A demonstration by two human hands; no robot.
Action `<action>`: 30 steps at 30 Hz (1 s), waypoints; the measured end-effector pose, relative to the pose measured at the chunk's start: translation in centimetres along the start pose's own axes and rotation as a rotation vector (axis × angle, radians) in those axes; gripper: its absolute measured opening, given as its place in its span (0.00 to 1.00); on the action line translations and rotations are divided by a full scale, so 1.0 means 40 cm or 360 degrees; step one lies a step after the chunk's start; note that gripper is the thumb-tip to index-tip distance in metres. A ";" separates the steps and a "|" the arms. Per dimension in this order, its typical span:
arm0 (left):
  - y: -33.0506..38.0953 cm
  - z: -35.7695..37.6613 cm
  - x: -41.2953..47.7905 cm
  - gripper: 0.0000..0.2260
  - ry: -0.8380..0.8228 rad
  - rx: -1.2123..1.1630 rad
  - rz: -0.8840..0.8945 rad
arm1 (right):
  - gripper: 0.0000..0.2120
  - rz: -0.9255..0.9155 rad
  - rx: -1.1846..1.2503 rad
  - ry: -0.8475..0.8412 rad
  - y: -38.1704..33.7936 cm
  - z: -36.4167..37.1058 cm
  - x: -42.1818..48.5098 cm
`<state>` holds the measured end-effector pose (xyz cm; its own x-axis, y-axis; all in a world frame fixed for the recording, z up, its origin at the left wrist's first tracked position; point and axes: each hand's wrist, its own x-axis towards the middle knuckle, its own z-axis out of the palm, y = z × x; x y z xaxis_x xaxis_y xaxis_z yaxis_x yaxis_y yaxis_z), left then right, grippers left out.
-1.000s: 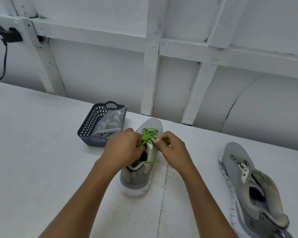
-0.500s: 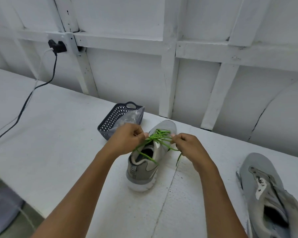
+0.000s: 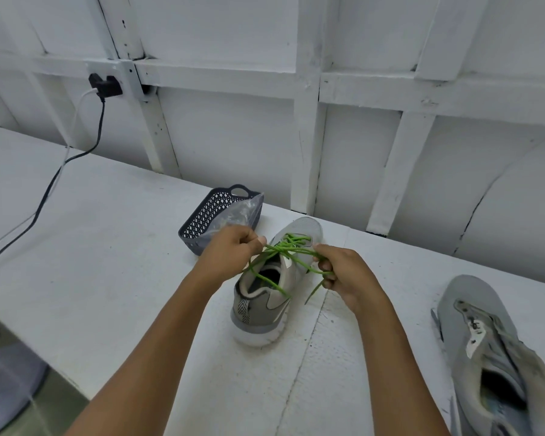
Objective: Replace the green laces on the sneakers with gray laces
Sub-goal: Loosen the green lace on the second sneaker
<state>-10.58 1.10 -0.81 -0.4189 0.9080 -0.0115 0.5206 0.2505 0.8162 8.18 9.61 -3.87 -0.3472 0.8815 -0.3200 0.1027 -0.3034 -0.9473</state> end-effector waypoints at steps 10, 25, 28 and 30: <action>-0.049 -0.132 0.059 0.15 -0.0046 -0.1982 -0.0353 | 0.14 0.0020 0.1327 0.0275 -0.016 -0.084 -0.006; -0.081 -0.142 0.126 0.08 -0.0901 -0.0230 0.0215 | 0.14 -0.0266 0.0036 -0.0097 -0.020 0.015 -0.030; -0.110 -0.170 0.159 0.13 -0.0873 -0.0581 0.0206 | 0.19 -0.0105 0.0956 0.0153 -0.009 0.005 -0.021; -0.131 -0.179 0.179 0.22 -0.0856 -0.0960 0.0192 | 0.20 -0.0091 0.1391 0.0219 0.002 -0.003 -0.025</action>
<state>-21.62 3.90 -1.04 0.1086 0.9926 -0.0539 -0.0150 0.0559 0.9983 8.66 8.76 -3.62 -0.2088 0.9225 -0.3246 -0.6796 -0.3756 -0.6302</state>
